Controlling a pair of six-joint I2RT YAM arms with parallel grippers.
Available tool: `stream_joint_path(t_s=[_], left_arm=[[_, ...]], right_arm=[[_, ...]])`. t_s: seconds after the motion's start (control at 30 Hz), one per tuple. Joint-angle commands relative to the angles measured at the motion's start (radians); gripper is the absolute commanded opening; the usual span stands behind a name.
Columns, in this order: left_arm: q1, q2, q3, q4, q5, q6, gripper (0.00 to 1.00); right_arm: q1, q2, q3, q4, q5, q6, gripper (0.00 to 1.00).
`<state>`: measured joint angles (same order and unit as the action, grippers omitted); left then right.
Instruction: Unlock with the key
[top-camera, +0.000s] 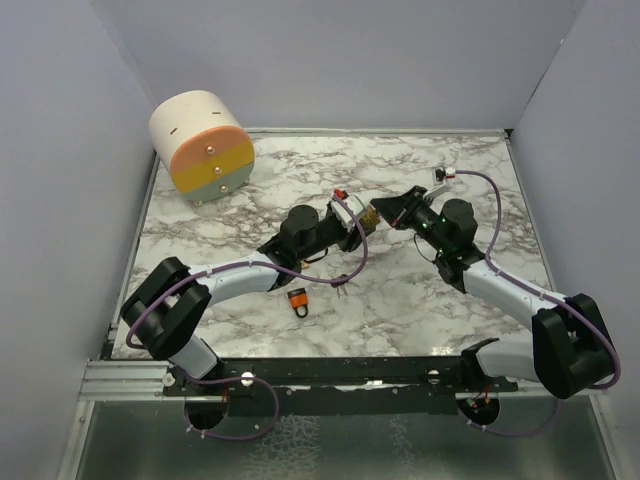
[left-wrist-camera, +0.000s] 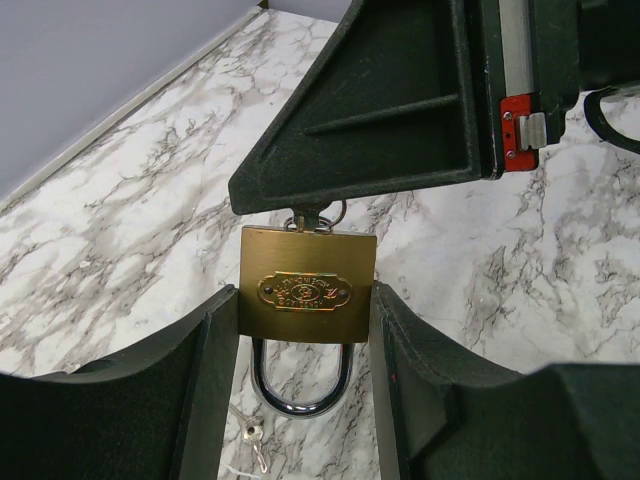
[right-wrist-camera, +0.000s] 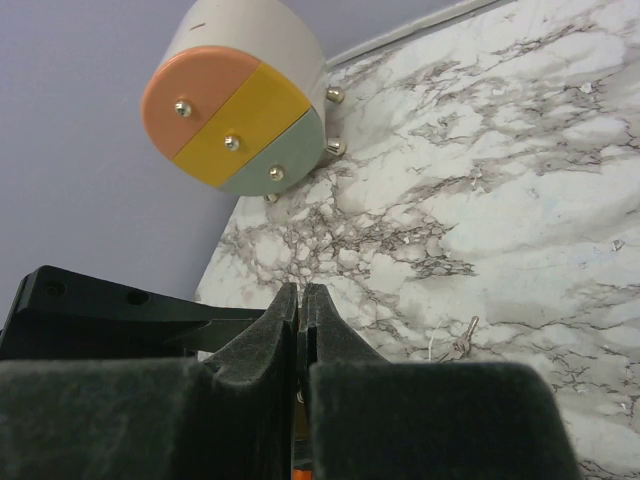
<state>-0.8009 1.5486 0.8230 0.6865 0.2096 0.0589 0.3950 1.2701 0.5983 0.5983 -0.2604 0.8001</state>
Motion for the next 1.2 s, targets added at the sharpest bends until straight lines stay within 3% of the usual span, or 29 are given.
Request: stream_joint_path(t_s=[0.0, 0.23, 0.43, 0.87, 1.17], left_arm=[[-0.006, -0.025, 0.057, 0.084, -0.008, -0.009, 0.0], [-0.008, 0.021, 0.116, 0.104, -0.042, -0.004, 0.0], [-0.008, 0.049, 0.165, 0.139, 0.06, -0.026, 0.0], [-0.031, 0.057, 0.175, 0.147, -0.112, 0.003, 0.0], [-0.087, 0.04, 0.151, 0.044, -0.337, -0.016, 0.0]], right_arm=[[-0.002, -0.009, -0.01, 0.027, -0.017, -0.012, 0.01], [-0.003, 0.001, -0.012, 0.029, -0.042, 0.0, 0.01], [-0.003, 0.002, -0.027, 0.069, -0.031, -0.017, 0.01], [-0.004, 0.031, 0.005, -0.003, 0.004, 0.036, 0.01], [-0.002, 0.103, 0.073, -0.123, 0.017, 0.112, 0.01]])
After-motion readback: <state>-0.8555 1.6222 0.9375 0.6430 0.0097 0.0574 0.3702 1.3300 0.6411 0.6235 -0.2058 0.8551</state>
